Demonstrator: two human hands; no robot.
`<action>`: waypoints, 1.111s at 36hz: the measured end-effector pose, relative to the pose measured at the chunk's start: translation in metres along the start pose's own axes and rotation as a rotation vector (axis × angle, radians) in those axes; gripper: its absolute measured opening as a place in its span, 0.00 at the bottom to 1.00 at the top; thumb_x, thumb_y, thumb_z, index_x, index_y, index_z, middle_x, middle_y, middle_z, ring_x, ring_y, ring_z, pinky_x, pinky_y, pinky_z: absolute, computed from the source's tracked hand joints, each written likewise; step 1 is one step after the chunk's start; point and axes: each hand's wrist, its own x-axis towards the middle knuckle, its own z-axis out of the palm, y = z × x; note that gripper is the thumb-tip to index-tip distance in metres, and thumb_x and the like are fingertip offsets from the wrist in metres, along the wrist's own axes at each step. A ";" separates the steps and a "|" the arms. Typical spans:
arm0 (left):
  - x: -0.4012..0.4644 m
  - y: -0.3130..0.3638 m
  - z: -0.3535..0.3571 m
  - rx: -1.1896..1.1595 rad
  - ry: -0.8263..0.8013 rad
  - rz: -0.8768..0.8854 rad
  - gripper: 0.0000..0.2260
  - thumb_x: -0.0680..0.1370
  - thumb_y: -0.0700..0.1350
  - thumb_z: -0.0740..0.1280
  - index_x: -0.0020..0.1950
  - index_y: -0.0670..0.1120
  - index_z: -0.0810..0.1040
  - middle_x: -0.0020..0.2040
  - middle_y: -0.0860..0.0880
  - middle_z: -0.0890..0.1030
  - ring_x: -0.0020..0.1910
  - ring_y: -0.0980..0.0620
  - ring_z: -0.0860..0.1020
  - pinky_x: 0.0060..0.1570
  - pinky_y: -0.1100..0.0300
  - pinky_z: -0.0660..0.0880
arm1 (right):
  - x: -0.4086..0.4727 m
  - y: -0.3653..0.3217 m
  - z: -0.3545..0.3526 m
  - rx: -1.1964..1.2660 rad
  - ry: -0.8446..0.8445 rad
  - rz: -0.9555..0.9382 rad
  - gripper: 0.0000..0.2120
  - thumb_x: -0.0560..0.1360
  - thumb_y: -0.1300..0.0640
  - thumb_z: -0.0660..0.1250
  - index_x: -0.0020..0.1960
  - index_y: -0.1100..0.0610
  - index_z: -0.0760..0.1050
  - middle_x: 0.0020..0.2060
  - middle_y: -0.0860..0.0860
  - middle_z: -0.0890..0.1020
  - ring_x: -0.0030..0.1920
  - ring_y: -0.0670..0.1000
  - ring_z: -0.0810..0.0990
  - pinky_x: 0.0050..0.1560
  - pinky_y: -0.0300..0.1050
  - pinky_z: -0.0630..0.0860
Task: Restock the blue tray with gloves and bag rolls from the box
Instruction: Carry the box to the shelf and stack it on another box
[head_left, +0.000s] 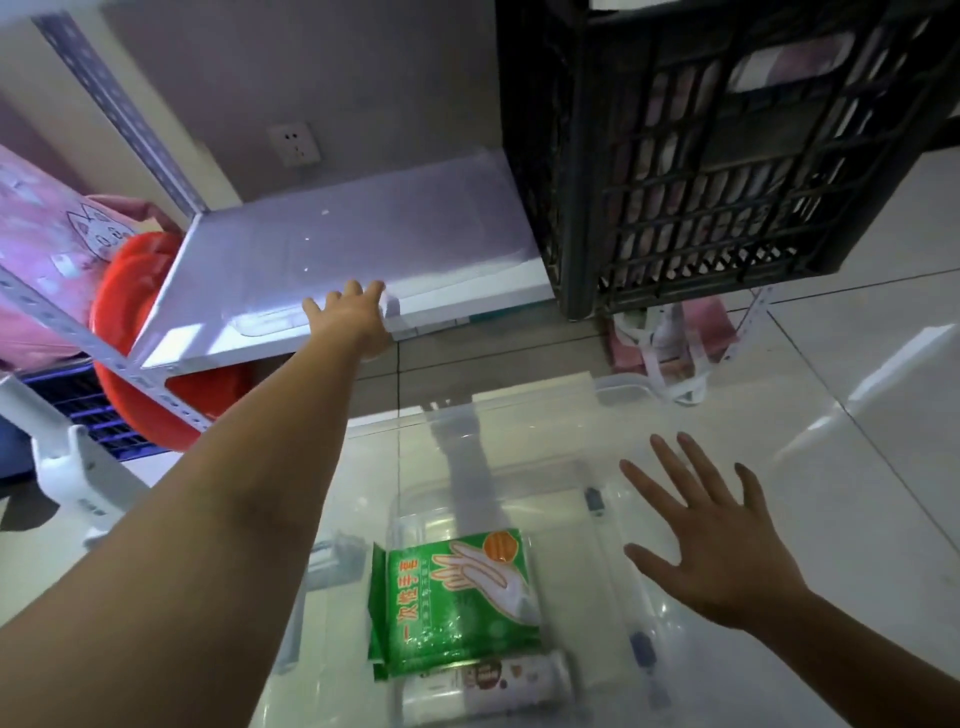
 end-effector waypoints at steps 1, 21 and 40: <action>-0.003 0.002 0.000 0.006 0.008 0.004 0.33 0.75 0.43 0.67 0.76 0.56 0.56 0.73 0.44 0.66 0.70 0.38 0.67 0.70 0.35 0.57 | 0.000 0.000 0.001 -0.002 0.007 0.009 0.39 0.73 0.25 0.44 0.79 0.38 0.40 0.80 0.47 0.39 0.79 0.51 0.33 0.75 0.69 0.47; -0.258 0.005 -0.027 0.197 0.347 0.307 0.36 0.60 0.29 0.75 0.67 0.45 0.74 0.53 0.39 0.77 0.44 0.39 0.79 0.32 0.51 0.76 | -0.002 -0.003 0.002 0.037 0.026 0.037 0.37 0.75 0.29 0.45 0.79 0.40 0.39 0.78 0.47 0.36 0.79 0.51 0.38 0.74 0.68 0.44; -0.320 -0.044 -0.232 0.110 0.833 0.444 0.21 0.78 0.45 0.69 0.71 0.51 0.73 0.65 0.46 0.80 0.59 0.42 0.80 0.61 0.44 0.66 | 0.034 -0.065 -0.185 1.332 0.411 0.039 0.37 0.76 0.46 0.70 0.79 0.43 0.55 0.77 0.47 0.64 0.75 0.51 0.65 0.73 0.60 0.64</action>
